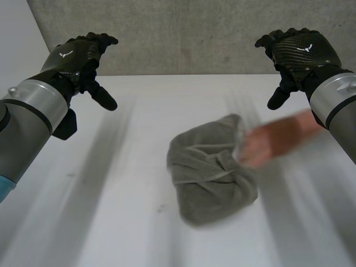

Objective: Fold the towel.

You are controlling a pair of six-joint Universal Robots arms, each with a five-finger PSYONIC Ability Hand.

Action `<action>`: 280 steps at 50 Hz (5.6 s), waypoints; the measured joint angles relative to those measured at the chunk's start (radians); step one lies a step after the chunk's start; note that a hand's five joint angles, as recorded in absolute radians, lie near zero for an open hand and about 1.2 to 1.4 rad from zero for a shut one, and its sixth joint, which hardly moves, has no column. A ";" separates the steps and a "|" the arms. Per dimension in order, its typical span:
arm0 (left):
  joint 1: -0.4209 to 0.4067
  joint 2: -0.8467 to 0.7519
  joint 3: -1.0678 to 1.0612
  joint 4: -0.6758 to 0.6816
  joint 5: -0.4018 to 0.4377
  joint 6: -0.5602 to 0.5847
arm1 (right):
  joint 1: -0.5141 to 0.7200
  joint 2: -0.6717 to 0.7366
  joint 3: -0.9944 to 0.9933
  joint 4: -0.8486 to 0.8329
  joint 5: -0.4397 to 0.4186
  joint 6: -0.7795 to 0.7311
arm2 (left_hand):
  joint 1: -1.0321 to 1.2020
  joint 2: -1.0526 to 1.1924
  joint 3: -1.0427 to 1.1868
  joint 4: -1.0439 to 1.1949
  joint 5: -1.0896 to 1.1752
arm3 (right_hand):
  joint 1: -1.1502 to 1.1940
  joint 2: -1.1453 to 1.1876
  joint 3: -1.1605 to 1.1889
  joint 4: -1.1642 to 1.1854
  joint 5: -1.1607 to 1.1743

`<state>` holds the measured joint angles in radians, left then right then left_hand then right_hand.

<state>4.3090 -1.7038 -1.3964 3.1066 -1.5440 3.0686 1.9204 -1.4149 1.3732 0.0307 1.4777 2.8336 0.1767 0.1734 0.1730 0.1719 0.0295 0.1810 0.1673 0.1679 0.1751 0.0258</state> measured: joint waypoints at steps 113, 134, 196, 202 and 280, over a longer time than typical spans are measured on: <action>-0.151 -0.384 -0.086 0.009 0.093 0.234 | 0.024 0.225 0.153 0.058 -0.150 -0.182 | 0.049 0.052 0.055 0.054 0.031 | 1.209 1.047 1.046 1.041 1.009; -0.027 -0.067 -0.442 0.109 0.085 0.243 | -0.022 0.252 0.179 -0.103 -0.048 -0.170 | 0.057 0.059 0.060 0.061 0.025 | 1.210 1.047 1.046 1.041 1.009; 0.083 -0.618 0.211 0.322 0.195 0.360 | -0.003 0.336 0.006 -0.103 -0.055 -0.178 | 0.990 1.042 1.040 1.045 0.988 | 1.211 1.047 1.046 1.042 1.010; 0.083 -0.504 0.092 0.238 0.197 0.360 | -0.005 0.334 0.006 -0.098 -0.052 -0.178 | 0.990 1.043 1.041 1.045 0.988 | 1.211 1.047 1.046 1.042 1.010; -0.159 -0.443 -0.235 0.375 0.085 0.349 | -0.003 0.350 0.034 -0.080 -0.048 -0.180 | 0.395 0.398 0.399 0.397 0.359 | 1.211 1.047 1.046 1.042 1.010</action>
<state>4.1498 -2.1469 -1.6317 3.4817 -1.4593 3.4178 1.9176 -1.0644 1.4076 -0.0490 1.4300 2.6533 0.5716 0.5715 0.5717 0.5694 0.3882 1.3921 1.2140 1.2138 1.2169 1.0357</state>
